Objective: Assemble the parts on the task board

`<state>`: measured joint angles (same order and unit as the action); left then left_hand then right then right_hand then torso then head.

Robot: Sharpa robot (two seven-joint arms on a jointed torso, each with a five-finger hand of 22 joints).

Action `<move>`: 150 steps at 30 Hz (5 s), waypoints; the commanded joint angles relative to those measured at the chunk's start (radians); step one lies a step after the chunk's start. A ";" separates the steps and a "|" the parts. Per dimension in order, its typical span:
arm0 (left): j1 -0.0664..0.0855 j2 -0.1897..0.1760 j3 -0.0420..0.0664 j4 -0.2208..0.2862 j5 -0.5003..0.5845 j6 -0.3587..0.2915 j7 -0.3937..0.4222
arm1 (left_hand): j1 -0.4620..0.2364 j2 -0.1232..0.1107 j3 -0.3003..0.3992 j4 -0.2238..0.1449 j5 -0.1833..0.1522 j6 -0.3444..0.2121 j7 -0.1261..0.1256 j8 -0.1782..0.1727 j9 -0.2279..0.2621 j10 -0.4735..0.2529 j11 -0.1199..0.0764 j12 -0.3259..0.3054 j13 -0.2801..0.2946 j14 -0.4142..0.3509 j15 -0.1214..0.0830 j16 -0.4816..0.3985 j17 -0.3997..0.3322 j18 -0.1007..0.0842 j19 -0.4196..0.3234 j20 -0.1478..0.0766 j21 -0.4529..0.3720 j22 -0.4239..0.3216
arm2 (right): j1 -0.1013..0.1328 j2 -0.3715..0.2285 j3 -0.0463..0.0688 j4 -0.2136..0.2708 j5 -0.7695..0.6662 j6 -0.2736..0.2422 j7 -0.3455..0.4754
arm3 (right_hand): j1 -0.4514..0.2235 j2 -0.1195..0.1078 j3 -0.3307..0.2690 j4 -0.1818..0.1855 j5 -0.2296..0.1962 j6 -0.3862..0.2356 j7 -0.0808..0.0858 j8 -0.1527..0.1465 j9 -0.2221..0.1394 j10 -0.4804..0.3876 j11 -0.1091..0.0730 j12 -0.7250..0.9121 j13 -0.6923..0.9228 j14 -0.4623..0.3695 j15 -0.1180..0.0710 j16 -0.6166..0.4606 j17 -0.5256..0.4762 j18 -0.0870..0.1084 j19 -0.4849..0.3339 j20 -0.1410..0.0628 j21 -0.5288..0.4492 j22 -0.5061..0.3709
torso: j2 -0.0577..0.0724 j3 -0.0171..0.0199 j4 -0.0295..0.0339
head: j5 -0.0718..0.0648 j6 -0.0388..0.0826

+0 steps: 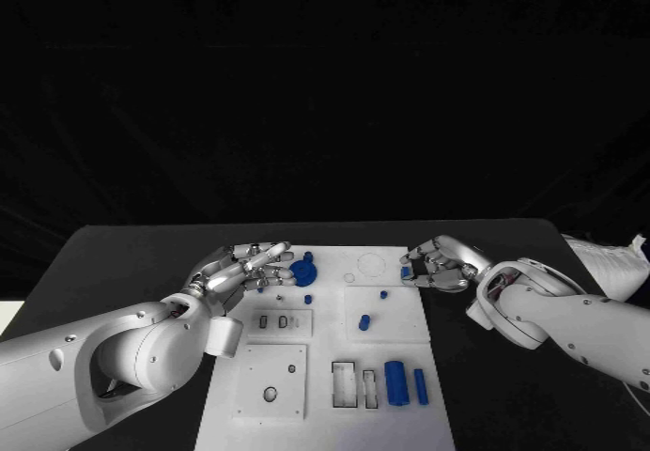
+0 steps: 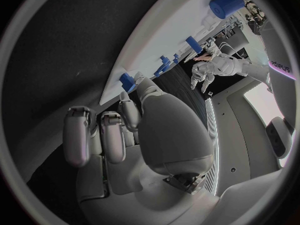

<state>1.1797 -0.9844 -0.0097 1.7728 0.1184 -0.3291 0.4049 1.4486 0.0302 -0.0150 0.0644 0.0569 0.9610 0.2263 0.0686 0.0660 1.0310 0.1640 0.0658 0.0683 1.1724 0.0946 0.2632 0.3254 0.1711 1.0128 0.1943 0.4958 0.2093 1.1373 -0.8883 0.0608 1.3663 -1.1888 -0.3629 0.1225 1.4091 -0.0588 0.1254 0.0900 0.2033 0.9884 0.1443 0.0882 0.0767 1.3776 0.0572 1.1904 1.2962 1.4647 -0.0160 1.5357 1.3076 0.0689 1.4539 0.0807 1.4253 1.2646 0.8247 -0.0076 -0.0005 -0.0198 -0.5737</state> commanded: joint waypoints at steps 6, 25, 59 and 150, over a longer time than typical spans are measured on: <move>0.000 0.001 0.000 0.003 0.000 0.019 0.005 | 0.011 -0.002 0.002 -0.009 0.003 -0.005 0.000 -0.002 0.000 -0.003 0.000 0.000 0.000 -0.006 -0.002 -0.004 0.002 0.009 -0.007 -0.002 0.005 0.002 | -0.002 0.002 0.000 0.003 -0.019 0.007 -0.005 | 0.008 0.023 0.030 -0.012 -0.032 0.045 -0.011 0.017 0.005 0.009 -0.013 0.011 0.004 0.094 -0.013 0.006 0.211 -0.010 0.008 -0.007 0.008 0.009 | 0.000 0.0000 -0.0004 | 0.000 -0.001; 0.000 -0.001 0.000 0.005 0.000 0.019 0.005 | 0.011 -0.002 0.002 -0.009 0.003 -0.005 0.000 -0.002 0.000 -0.003 0.000 0.000 0.000 -0.006 -0.002 -0.004 0.002 0.009 -0.007 -0.002 0.005 0.002 | -0.003 0.015 0.001 -0.004 -0.040 0.004 -0.022 | 0.011 0.030 0.051 -0.022 -0.041 0.064 -0.017 0.021 0.006 0.014 -0.018 0.016 0.009 0.096 -0.018 0.011 0.219 -0.012 0.012 -0.011 0.013 0.019 | 0.000 -0.0004 0.0002 | -0.001 -0.005; 0.001 -0.008 0.000 0.003 0.000 0.017 0.007 | 0.011 -0.002 0.002 -0.009 0.003 -0.005 0.000 -0.002 0.000 -0.003 0.000 0.000 0.000 -0.006 -0.002 -0.004 0.002 0.009 -0.007 -0.002 0.005 0.002 | 0.030 0.027 0.023 0.130 -0.010 -0.063 -0.092 | -0.022 0.054 0.128 -0.049 -0.094 0.110 -0.032 0.030 0.011 0.001 -0.031 -0.028 -0.018 0.099 -0.029 0.018 0.234 -0.012 0.012 -0.022 0.014 0.022 | -0.008 -0.0106 0.0027 | 0.005 -0.012; 0.005 -0.026 0.001 -0.074 0.057 0.030 0.011 | 0.010 -0.001 0.006 -0.015 0.003 -0.003 0.000 -0.001 0.000 -0.001 0.000 0.001 0.000 -0.007 -0.002 -0.005 0.005 0.009 -0.010 -0.002 0.009 0.003 | -0.047 0.369 -0.048 0.071 -0.327 0.113 -0.273 | -0.088 -0.006 0.178 -0.050 -0.128 0.076 -0.017 -0.011 0.000 -0.196 -0.020 -0.603 -0.445 0.096 -0.020 0.010 0.224 -0.006 -0.004 -0.014 -0.007 -0.011 | -0.035 -0.0355 0.0163 | 0.092 -0.117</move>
<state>1.1834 -1.0130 -0.0094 1.6979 0.1732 -0.3198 0.4066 1.4485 0.0302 -0.0110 0.0551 0.0569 0.9610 0.2263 0.0686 0.0660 1.0310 0.1640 0.0658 0.0683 1.1725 0.0946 0.2632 0.3294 0.1710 1.0093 0.1908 0.4996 0.2116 1.0947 -0.5180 0.0173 1.4387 -1.4898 -0.3019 -0.1239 1.3214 -0.0556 0.2971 0.0412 0.0810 1.0675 0.1254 0.0795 0.0756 1.1841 0.0358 0.5901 0.8523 1.4681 -0.0414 1.5473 1.3080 0.0689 1.4534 0.0665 1.4232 1.2542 0.7898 -0.0430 0.0157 0.0729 -0.6904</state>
